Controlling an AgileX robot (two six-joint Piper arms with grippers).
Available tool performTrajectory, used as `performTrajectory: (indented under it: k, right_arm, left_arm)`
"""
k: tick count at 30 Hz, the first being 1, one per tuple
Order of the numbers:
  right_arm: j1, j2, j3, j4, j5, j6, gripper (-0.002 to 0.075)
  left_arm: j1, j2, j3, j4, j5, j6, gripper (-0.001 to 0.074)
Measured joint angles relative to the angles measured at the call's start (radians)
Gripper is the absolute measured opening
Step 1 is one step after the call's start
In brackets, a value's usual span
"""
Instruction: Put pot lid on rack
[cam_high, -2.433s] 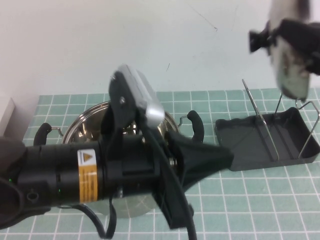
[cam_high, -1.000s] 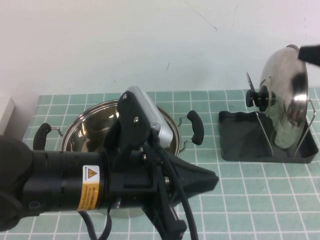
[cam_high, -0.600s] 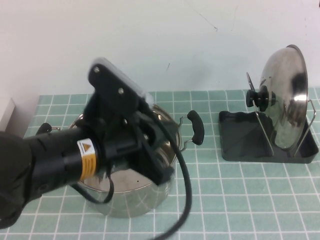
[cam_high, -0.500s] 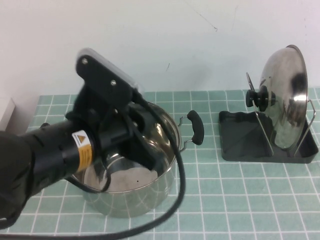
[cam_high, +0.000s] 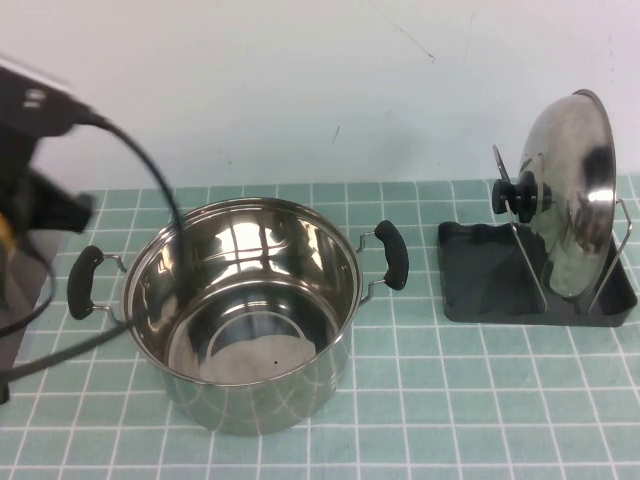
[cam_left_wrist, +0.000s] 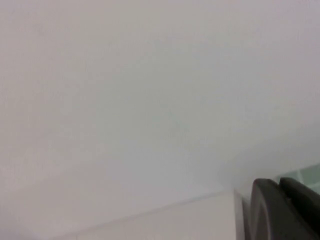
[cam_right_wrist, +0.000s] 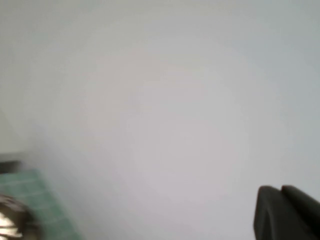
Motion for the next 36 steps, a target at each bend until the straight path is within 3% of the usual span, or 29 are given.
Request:
performTrajectory:
  k: [4,11,17,21,25,29,32,34,36]
  right_arm:
    - [-0.015,0.000,0.022,0.000,0.209,-0.149,0.0004]
    - [-0.115,0.000,0.114,0.013,0.534,-0.240,0.0004]
    - [-0.129,0.000,0.323,0.026,0.722,-0.326,0.0004]
    - [-0.129,0.000,0.488,0.033,0.947,-0.472,0.0003]
    - [-0.127,-0.002,0.623,0.120,1.178,-0.510,0.0000]
    - [-0.123,-0.050,0.679,0.316,1.162,-0.521,-0.0001]
    - [-0.116,-0.131,0.710,0.415,1.039,-0.533,-0.0001]
    - [-0.111,-0.194,0.734,0.396,0.938,-0.495,-0.0001]
    - [-0.103,-0.264,0.751,0.269,0.801,-0.363,-0.0001]
  left_arm:
    - [0.002,-0.046,0.000,-0.211,0.116,0.077,-0.0001]
    - [0.002,-0.164,0.000,-0.567,0.076,0.204,-0.0002]
    - [0.002,-0.289,0.000,-0.825,-0.003,0.326,-0.0002]
    - [0.002,-0.363,0.000,-0.957,-0.032,0.412,-0.0002]
    - [0.002,-0.396,0.000,-1.097,-0.033,0.480,-0.0002]
    - [0.002,-0.402,0.000,-1.228,-0.043,0.564,-0.0002]
    - [0.002,-0.402,0.000,-1.324,-0.072,0.641,-0.0002]
    - [0.002,-0.402,0.000,-1.379,-0.093,0.689,-0.0002]
    - [0.002,-0.402,0.000,-1.424,-0.113,0.730,-0.0002]
